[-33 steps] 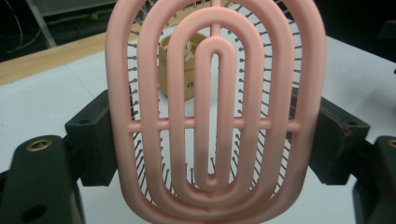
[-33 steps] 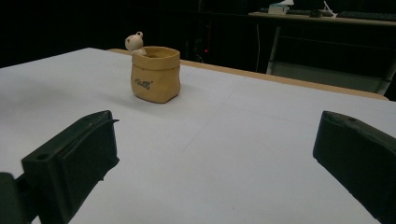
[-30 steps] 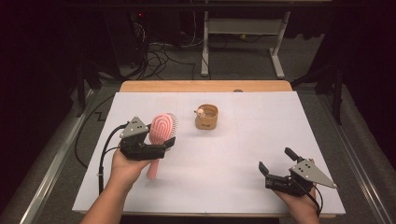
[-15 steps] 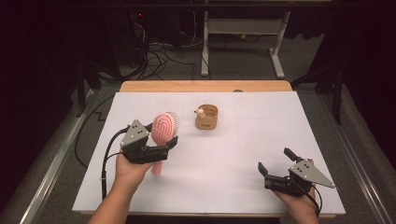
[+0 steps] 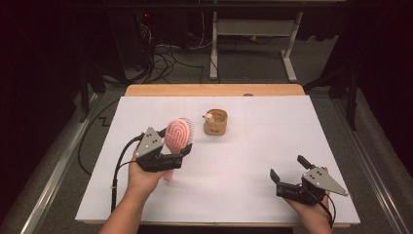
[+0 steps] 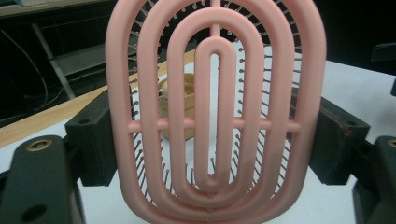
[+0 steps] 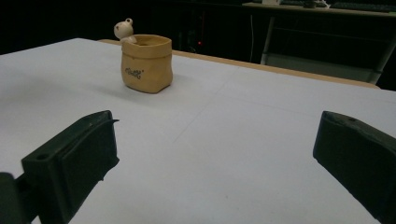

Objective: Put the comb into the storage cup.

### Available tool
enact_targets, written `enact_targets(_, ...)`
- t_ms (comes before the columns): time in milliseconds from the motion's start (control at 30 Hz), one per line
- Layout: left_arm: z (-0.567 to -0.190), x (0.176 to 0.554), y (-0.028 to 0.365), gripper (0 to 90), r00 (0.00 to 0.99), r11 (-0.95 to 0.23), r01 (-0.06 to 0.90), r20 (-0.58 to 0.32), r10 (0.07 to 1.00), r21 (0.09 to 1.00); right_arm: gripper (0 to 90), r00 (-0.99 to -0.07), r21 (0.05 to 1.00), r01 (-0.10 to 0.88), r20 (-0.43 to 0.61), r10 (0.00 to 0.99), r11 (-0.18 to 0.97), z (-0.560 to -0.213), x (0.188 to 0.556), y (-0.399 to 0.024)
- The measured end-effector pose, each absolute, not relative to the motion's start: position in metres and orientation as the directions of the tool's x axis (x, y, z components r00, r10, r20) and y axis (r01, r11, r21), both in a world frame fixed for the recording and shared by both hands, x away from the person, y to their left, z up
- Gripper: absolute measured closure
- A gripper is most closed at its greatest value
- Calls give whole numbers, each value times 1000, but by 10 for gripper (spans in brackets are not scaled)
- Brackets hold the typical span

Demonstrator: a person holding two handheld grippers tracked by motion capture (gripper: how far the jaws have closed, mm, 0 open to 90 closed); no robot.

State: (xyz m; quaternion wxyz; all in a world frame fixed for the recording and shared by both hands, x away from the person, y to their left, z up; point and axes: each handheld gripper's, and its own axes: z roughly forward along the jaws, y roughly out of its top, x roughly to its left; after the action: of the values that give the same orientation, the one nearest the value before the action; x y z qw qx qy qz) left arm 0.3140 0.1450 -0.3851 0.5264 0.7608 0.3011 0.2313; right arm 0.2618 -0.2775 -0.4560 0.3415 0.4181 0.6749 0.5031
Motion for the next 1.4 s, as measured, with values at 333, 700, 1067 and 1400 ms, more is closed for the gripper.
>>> enact_targets(333,-380,321,129,197,753,-212,189,-3,658,959,5,-386,957,256,-26,922,134,-460,267,-277)
enact_targets(700,-373,307,120,197,778,-229,152,27,627,962,5,-411,950,272,-27,911,151,-458,271,-264)
enact_targets(1067,-376,300,112,196,784,-265,131,64,618,955,4,-452,950,265,-27,892,163,-445,276,-248)
enact_targets(1400,-381,295,107,197,778,-273,122,79,624,954,4,-517,957,253,9,856,143,-437,284,-227)
